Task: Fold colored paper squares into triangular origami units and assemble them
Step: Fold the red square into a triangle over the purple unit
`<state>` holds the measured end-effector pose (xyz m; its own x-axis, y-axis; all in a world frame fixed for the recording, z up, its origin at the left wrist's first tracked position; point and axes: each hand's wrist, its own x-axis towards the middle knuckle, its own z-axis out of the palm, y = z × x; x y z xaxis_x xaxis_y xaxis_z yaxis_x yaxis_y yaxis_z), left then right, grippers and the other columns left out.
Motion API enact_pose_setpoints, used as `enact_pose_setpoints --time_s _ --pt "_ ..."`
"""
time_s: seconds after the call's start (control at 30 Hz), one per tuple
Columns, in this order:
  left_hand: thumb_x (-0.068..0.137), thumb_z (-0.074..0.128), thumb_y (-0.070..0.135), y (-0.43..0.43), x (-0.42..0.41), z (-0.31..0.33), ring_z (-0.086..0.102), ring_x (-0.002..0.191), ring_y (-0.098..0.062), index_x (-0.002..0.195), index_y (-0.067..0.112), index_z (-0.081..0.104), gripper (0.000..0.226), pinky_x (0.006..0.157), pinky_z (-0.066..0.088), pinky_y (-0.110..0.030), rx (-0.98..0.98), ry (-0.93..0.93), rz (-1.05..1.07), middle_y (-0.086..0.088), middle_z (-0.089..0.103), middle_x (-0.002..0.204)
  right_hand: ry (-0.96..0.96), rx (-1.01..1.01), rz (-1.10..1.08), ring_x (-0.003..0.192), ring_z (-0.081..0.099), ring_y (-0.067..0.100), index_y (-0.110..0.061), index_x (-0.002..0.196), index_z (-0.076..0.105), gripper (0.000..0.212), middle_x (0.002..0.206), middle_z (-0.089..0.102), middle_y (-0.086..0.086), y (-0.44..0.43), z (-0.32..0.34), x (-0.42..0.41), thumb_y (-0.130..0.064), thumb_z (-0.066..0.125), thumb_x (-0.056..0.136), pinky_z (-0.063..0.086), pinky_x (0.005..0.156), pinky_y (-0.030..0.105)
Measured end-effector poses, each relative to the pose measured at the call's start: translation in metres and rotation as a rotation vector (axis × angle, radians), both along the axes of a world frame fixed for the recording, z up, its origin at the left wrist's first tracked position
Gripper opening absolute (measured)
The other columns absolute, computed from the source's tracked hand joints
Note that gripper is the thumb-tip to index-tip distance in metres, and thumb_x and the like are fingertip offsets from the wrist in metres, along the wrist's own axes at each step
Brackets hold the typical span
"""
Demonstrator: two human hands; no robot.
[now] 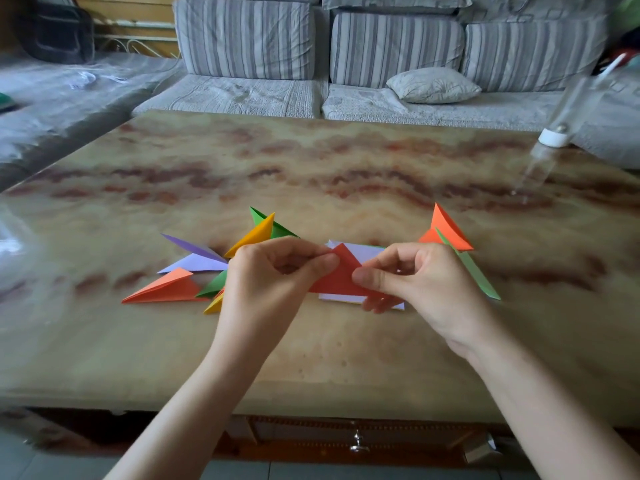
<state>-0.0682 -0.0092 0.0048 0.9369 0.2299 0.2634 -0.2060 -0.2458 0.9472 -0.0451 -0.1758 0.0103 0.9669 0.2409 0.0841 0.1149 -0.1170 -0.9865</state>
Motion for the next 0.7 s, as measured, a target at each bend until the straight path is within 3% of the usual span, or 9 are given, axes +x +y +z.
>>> enact_pose_setpoints --time_s 0.23,0.33,0.43,0.53,0.63,0.7 --pt "0.076 0.075 0.011 0.015 0.003 0.004 0.063 0.060 0.004 0.070 0.025 0.071 0.016 0.057 0.049 -0.010 -0.058 -0.027 0.072 0.014 0.071 0.064 0.000 -0.043 -0.009 0.043 0.059 0.012 -0.007 0.069 0.067 0.009 0.054 0.063 0.002 -0.006 -0.003 0.001 -0.005 0.074 0.073 0.041 0.044 0.012" --pt "0.076 0.075 0.011 0.018 0.004 0.005 0.062 0.059 0.008 0.071 0.025 0.070 0.016 0.058 0.047 -0.006 -0.045 -0.015 0.055 0.018 0.070 0.062 -0.009 -0.038 -0.020 0.051 0.061 0.013 -0.005 0.075 0.067 0.006 0.060 0.064 0.005 -0.007 -0.004 0.000 -0.006 0.071 0.078 0.047 0.047 0.017" --pt "0.076 0.075 0.011 0.018 0.003 0.005 0.061 0.057 0.008 0.072 0.025 0.070 0.016 0.054 0.043 -0.004 -0.020 -0.012 0.058 0.020 0.068 0.059 -0.007 -0.085 0.001 0.079 0.069 0.016 -0.009 0.088 0.068 0.005 0.089 0.072 0.007 -0.012 -0.001 0.002 -0.011 0.069 0.083 0.058 0.066 0.031" --pt "0.077 0.075 0.010 0.022 0.006 0.004 0.061 0.058 0.008 0.073 0.024 0.070 0.015 0.055 0.043 -0.004 -0.015 -0.026 0.076 0.020 0.068 0.061 -0.003 -0.057 0.047 0.093 0.069 0.017 -0.012 0.101 0.067 0.025 0.106 0.070 0.002 -0.016 0.005 0.003 -0.022 0.058 0.080 0.057 0.078 0.036" --pt "0.077 0.075 0.010 0.020 0.007 0.002 0.061 0.057 0.007 0.073 0.025 0.070 0.016 0.055 0.044 -0.006 -0.009 -0.020 0.058 0.018 0.069 0.061 -0.018 -0.023 0.005 0.086 0.070 0.020 -0.013 0.100 0.065 0.029 0.092 0.073 0.002 -0.005 0.002 0.000 -0.030 0.072 0.078 0.056 0.076 0.035" --pt "0.077 0.075 0.010 0.014 0.009 -0.001 0.063 0.057 0.006 0.072 0.028 0.069 0.020 0.055 0.047 -0.008 0.010 -0.012 0.037 0.017 0.070 0.061 -0.067 -0.037 -0.019 0.073 0.070 0.021 -0.012 0.093 0.062 0.021 0.077 0.069 0.000 0.004 -0.004 0.001 -0.015 0.075 0.077 0.056 0.066 0.035"
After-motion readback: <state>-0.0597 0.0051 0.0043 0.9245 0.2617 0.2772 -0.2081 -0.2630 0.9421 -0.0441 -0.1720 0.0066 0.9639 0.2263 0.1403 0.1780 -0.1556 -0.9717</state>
